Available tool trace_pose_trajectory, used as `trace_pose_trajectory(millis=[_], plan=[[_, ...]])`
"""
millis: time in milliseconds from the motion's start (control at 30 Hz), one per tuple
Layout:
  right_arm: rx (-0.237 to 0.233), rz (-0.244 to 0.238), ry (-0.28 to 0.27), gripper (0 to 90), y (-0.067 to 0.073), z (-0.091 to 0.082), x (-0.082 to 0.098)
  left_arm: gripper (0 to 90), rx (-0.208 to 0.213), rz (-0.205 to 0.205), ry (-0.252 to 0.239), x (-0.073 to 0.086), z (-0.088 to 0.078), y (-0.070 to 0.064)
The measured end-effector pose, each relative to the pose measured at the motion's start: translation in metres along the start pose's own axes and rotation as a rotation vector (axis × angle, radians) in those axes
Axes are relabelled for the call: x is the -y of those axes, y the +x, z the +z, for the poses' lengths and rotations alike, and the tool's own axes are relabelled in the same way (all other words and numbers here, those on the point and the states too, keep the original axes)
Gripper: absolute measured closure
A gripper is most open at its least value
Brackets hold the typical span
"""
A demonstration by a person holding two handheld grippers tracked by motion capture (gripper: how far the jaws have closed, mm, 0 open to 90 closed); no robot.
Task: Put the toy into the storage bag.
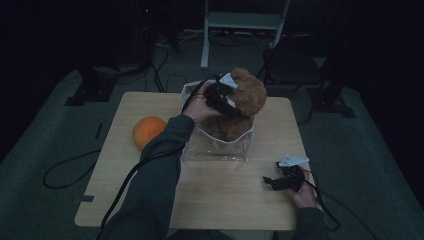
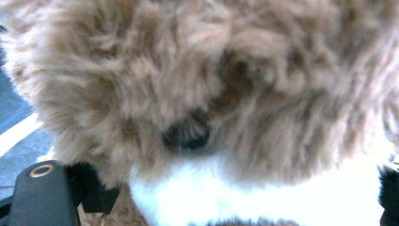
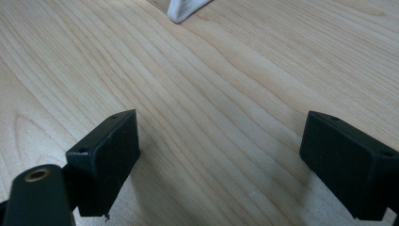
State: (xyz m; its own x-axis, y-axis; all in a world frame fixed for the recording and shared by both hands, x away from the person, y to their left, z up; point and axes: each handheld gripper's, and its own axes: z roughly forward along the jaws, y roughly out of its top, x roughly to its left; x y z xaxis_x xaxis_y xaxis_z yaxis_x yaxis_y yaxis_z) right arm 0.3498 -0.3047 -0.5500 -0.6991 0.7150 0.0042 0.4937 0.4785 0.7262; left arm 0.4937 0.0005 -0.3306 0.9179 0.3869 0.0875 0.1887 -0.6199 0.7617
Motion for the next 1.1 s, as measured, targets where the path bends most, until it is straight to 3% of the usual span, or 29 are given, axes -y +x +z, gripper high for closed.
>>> trace_pose_trajectory(millis=[67, 100, 233, 267, 567, 933, 1100], plan=[[0.001, 0.000, 0.000, 11.6, 0.000, 0.000, 0.000, 15.2, 0.009, -0.005, 0.003, 0.001, -0.001, 0.001], [0.001, 0.000, 0.000, 11.6, 0.000, 0.000, 0.000, 15.7, 0.047, -0.013, 0.001, 0.002, -0.003, 0.004], [0.001, 0.000, 0.000, 11.7, 0.000, 0.000, 0.000, 16.2, 0.086, -0.032, -0.010, 0.004, -0.004, 0.007], [0.001, 0.000, 0.000, 11.6, 0.000, 0.000, 0.000, 16.4, 0.118, -0.051, -0.025, 0.005, -0.005, 0.009], [0.001, 0.000, 0.000, 11.7, 0.000, 0.000, 0.000, 16.6, 0.218, -0.068, -0.051, 0.005, -0.006, 0.012], [0.001, 0.000, 0.000, 11.7, 0.000, 0.000, 0.000, 16.6, 0.255, -0.100, -0.052, 0.006, -0.007, 0.017], [0.001, 0.000, 0.000, 11.6, 0.000, 0.000, 0.000, 16.7, 0.216, -0.070, 0.013, 0.004, -0.007, 0.014]])
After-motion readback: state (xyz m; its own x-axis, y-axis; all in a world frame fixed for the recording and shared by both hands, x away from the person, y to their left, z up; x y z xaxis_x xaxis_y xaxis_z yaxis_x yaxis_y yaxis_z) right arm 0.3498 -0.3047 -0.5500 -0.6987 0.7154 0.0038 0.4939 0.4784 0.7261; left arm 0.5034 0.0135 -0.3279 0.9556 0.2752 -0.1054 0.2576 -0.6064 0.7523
